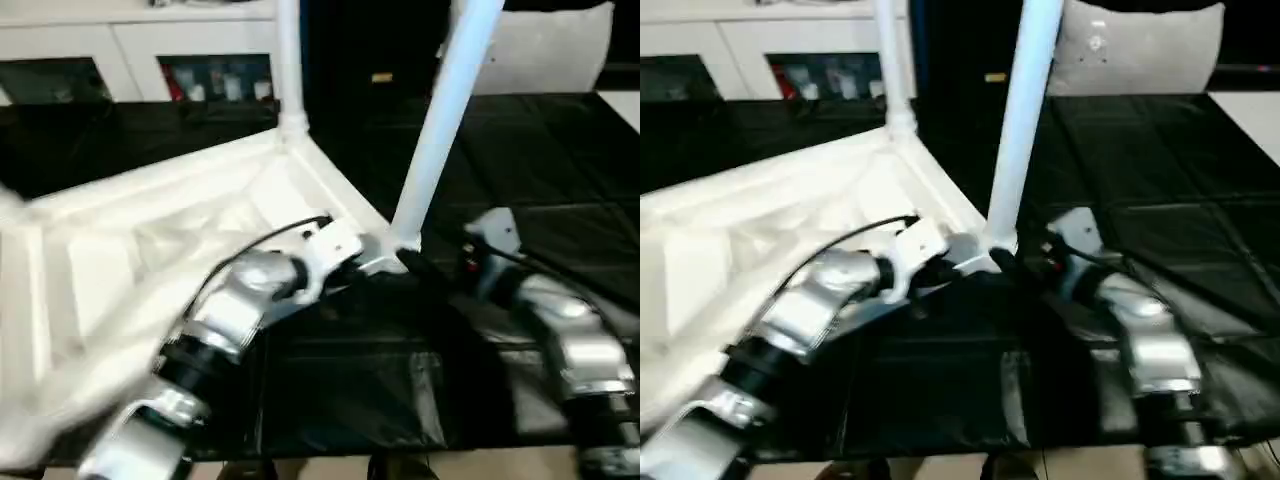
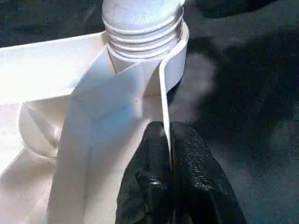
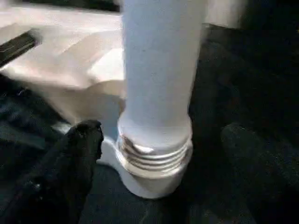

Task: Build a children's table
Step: Rotate leg to tighten

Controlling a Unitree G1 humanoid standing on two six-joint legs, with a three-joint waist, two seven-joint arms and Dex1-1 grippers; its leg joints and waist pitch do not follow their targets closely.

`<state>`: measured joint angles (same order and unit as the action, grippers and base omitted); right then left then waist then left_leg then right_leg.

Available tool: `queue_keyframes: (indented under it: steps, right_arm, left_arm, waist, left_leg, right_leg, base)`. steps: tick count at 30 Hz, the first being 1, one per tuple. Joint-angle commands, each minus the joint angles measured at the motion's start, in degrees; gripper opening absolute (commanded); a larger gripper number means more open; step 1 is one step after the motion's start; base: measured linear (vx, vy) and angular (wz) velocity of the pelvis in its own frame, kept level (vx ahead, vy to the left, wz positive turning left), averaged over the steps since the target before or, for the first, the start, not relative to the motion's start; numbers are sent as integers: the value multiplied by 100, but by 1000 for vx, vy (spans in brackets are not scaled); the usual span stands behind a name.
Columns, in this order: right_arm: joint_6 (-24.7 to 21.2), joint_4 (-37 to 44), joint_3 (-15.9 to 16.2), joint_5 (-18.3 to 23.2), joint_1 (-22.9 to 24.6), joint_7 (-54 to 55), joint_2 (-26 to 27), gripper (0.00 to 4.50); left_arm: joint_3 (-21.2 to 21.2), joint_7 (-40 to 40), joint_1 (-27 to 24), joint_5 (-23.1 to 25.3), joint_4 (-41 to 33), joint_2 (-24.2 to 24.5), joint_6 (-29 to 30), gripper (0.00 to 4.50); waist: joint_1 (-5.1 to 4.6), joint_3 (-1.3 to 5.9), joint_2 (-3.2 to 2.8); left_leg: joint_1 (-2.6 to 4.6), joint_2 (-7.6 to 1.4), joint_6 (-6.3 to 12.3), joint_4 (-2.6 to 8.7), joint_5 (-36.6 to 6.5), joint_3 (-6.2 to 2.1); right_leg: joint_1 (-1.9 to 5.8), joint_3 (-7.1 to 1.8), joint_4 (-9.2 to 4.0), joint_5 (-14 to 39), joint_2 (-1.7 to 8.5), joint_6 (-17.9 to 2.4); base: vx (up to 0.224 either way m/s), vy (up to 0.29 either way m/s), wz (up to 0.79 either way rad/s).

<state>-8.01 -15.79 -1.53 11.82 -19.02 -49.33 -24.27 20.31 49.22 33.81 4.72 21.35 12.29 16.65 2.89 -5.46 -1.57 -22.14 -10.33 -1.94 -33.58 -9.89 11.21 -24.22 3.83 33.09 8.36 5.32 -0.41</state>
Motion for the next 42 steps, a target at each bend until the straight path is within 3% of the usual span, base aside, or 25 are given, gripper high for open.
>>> queue_keyframes:
  steps: [1,5,8,14,25,29,31,34,37,38,42]
  right_arm:
    - [23,124,88,171,22,-494,-140,439]
    - [-70,195,253,324,-24,-1229,-527,439]
    - [155,182,501,137,-67,-1540,-765,439]
    - [201,176,799,151,-98,-2212,-887,423]
    - [83,283,1079,221,-43,-2584,-967,313]
    - [70,308,1115,206,-21,-2703,-1029,280]
    - [-7,314,1100,194,-18,-2732,-1083,280]
    - [-317,305,1027,336,-67,-2726,-1066,332]
    - [-510,368,1008,420,-70,-2703,-1055,335]
    - [-496,392,1026,411,-55,-2696,-1061,360]
    - [-89,343,1093,167,-30,-2516,-1033,369]
  left_arm:
    - [204,569,-2,-117,-112,100,-409,0]
    - [383,1367,6,-214,-90,450,-861,0]
    - [555,1881,48,-211,-1,727,-1224,0]
    - [675,2579,138,-326,88,931,-1613,0]
    - [687,2724,237,-365,245,920,-1808,0]
    - [666,2754,258,-363,320,910,-1866,0]
    - [643,2782,289,-371,398,915,-1913,0]
    - [636,2787,310,-364,440,926,-1939,0]
    - [627,2773,334,-356,478,925,-1959,0]
    - [625,2768,339,-356,489,921,-1967,0]
    - [624,2771,345,-356,506,915,-1983,0]
  waist:
    - [36,472,98]
    - [130,459,76]
    - [205,448,88]
    - [215,433,122]
    - [217,446,150]
    - [227,443,142]
    - [237,448,136]
    - [255,456,139]
    - [260,454,133]
    - [262,457,139]
    - [255,454,144]
  left_leg:
    - [77,-248,698,344,-1035,-107]
    - [128,-290,668,358,-1081,-98]
    - [149,-304,582,367,-1156,-86]
    - [134,-303,479,379,-1282,-94]
    - [118,-302,536,362,-1089,-92]
    - [123,-305,528,365,-1136,-96]
    - [129,-306,527,361,-1118,-93]
    - [126,-310,542,356,-1082,-94]
    - [120,-306,529,357,-1079,-96]
    - [120,-307,517,357,-1068,-96]
    - [122,-301,471,356,-1094,-94]
  right_leg:
    - [350,-217,-340,1287,303,-1416]
    - [319,-231,-319,1267,298,-1478]
    - [302,-239,-317,1374,307,-1445]
    - [310,-246,-334,1733,333,-1345]
    - [316,-248,-301,1513,329,-1409]
    - [315,-246,-313,1652,334,-1379]
    - [314,-249,-311,1635,333,-1377]
    - [320,-246,-299,1563,332,-1403]
    - [323,-242,-301,1583,331,-1408]
    - [325,-242,-297,1576,334,-1397]
    - [319,-247,-308,1631,344,-1367]
  base:
    - [0,0,0]
    - [0,0,0]
    - [0,0,0]
    - [0,0,0]
    - [0,0,0]
    - [0,0,0]
    - [0,0,0]
    - [0,0,0]
    - [0,0,0]
    - [0,0,0]
    - [0,0,0]
